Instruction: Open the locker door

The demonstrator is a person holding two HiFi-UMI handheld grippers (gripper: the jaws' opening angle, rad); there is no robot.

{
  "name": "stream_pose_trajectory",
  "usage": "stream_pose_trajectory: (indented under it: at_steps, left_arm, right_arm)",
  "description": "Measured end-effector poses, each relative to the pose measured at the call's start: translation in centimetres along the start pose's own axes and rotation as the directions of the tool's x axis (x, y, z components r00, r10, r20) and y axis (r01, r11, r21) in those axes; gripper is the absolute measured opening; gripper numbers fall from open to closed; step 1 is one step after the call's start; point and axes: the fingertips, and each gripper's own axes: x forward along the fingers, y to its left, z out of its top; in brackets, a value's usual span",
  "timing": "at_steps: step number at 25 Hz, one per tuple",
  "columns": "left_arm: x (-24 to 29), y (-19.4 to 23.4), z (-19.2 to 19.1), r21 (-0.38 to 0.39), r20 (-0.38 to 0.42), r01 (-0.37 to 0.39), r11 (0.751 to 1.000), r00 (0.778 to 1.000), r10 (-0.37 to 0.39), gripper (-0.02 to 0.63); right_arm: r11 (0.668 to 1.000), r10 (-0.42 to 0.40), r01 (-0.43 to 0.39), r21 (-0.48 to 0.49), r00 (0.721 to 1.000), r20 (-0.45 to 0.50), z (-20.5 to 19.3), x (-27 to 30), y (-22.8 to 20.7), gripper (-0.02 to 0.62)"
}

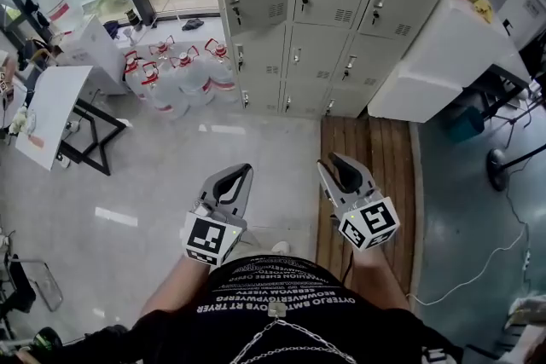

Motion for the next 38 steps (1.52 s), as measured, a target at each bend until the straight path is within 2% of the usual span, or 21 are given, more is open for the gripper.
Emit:
stream_pose_trajectory:
  at_steps: [6,11,20,28,38]
  left_arm:
    - [1.2,1.1,0.8,0.012,0.017,0.023,1.0,1.0,-0.023,-0.006]
    - [4.1,2.9,0.5,0.002,0.025,0.061,0.998,0.998,-0.061,-0.006]
    - [10.8,8.0,1.9,0.018,0.05,0.144,0.989,0.988,-0.145,-0.006]
    - [15.5,12.6,1.7,0.003,0.033,0.182,0.983,0.983,-0.182,-0.006]
    - [19.4,18.8,2.7,0.021,0.048,0.212,0.977,0.976,-0.212,-0.006]
  right_arm:
    - [1.0,0.004,-0.004,0.018,1.0,-0.004,-0.4,2.1,-0.1,0.104]
    - [0.999,-0.035,0.035,0.02,0.999,-0.01,-0.1,4.1,-1.8,0.103]
    - [0.994,-0.107,0.107,0.025,0.994,-0.012,1.5,9.2,-6.0,0.101]
    - [0.993,-0.114,0.114,0.01,0.993,0.004,2.9,15.0,-8.2,0.098]
    - [0.991,-0.132,0.132,0.004,0.991,-0.001,4.4,22.1,-10.2,0.098]
